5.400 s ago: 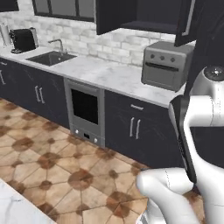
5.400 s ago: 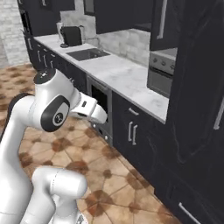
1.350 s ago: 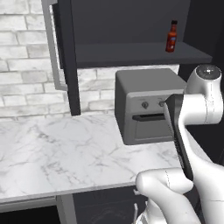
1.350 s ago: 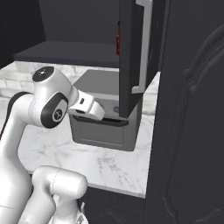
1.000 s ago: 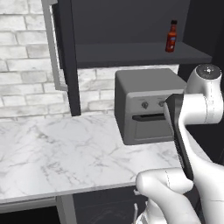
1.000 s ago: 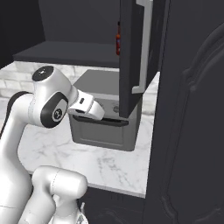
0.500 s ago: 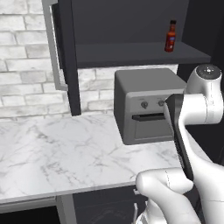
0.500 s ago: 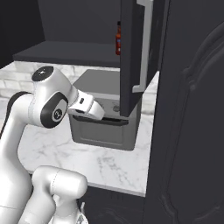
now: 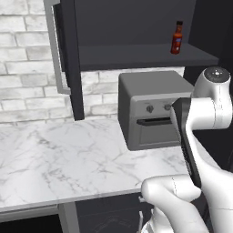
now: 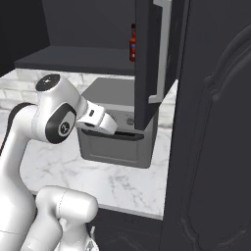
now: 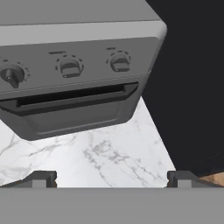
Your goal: Move the ketchup and condiment bottle from the cabinet to the dining counter.
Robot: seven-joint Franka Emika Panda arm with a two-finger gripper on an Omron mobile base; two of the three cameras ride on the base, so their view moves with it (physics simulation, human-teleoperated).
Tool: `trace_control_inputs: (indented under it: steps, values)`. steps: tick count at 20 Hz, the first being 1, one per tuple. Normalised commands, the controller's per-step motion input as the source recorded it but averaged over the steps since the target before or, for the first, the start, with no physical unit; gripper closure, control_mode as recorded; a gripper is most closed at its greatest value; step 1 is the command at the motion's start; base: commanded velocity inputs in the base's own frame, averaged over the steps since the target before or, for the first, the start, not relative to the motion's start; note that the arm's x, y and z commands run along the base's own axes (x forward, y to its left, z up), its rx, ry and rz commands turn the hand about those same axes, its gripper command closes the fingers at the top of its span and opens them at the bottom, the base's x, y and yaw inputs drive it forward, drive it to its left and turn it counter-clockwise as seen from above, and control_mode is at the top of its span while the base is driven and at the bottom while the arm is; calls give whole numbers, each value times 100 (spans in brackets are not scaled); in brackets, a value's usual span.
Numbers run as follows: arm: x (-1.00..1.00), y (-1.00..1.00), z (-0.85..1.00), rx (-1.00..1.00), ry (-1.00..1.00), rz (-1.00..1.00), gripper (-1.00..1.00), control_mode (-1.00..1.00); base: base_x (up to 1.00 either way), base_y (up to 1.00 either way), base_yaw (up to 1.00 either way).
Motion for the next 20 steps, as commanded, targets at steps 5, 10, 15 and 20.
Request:
trace_control_inputs:
  steps: [5, 10, 15, 20]
  values:
    - [-4, 0, 11, 1, -16, 0, -100, -100, 0, 0, 0]
    - [-2, 3, 30, 1, -19, 0, -100, -100, 0, 0, 0]
    - [-1, 4, 40, 1, -13, 0, -100, -100, 0, 0, 0]
    - [-3, 2, 38, 1, -21, 0, -100, -100, 0, 0, 0]
